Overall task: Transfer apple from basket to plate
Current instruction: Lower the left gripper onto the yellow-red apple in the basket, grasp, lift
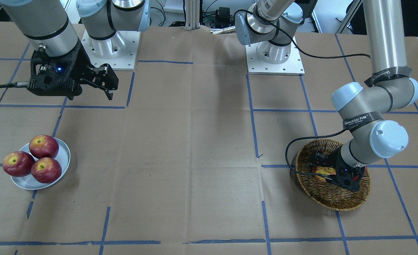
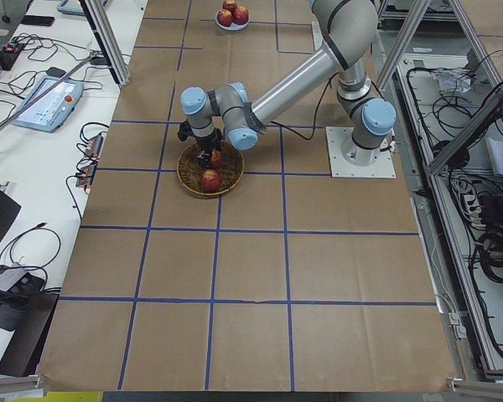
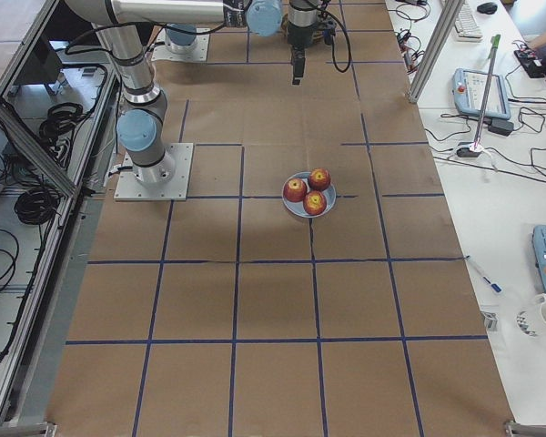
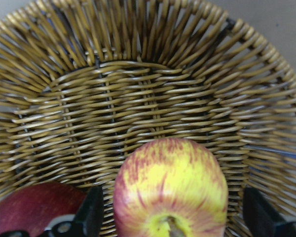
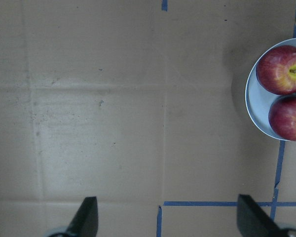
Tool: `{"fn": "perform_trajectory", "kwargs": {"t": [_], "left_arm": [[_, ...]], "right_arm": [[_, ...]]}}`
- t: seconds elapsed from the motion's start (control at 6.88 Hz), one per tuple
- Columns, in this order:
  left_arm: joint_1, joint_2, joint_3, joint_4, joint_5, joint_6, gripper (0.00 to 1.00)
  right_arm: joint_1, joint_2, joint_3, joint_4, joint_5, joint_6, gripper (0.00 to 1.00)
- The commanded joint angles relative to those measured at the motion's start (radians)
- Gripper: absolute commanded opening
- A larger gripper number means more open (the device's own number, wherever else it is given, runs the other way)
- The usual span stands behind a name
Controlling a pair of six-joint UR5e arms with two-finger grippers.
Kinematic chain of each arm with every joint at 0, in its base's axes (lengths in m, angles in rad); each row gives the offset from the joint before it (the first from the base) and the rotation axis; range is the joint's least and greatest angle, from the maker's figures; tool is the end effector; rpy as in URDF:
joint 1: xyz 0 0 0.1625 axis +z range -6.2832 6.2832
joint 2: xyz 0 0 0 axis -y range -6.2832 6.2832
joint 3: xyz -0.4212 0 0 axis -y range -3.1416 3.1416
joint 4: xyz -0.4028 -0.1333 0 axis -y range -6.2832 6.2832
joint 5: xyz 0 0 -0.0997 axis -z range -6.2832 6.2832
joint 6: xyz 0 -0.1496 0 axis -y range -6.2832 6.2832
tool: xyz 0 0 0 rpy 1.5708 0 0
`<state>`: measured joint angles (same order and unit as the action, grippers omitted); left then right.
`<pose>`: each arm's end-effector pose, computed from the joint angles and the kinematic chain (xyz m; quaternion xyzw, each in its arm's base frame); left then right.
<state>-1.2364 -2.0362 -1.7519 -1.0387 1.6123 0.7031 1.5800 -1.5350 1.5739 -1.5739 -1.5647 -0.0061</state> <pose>0.0744 -0.6014 0.1364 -0.1841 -0.9810 -0.0599 0.0103 0.1389 -0.5106 0.4147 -0.0076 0.9998 0.0179 0.0030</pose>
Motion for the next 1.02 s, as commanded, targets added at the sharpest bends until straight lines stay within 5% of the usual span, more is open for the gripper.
{"fn": "perform_trajectory", "kwargs": {"t": [0.0,0.29,0.87], "left_arm": [[-0.002,0.005,0.008,0.002,0.001,-0.004,0.56],[-0.073,0.074,0.034,-0.023,0.001,-0.223,0.56],[-0.499,0.145,0.038,-0.087,-0.003,-0.916,0.57]], "right_arm": [[0.0,0.0,0.0,0.002,0.0,0.0,1.0],[0.0,0.0,0.0,0.0,0.0,0.0,1.0],[0.0,0.001,0.0,0.0,0.0,0.0,1.0]]}}
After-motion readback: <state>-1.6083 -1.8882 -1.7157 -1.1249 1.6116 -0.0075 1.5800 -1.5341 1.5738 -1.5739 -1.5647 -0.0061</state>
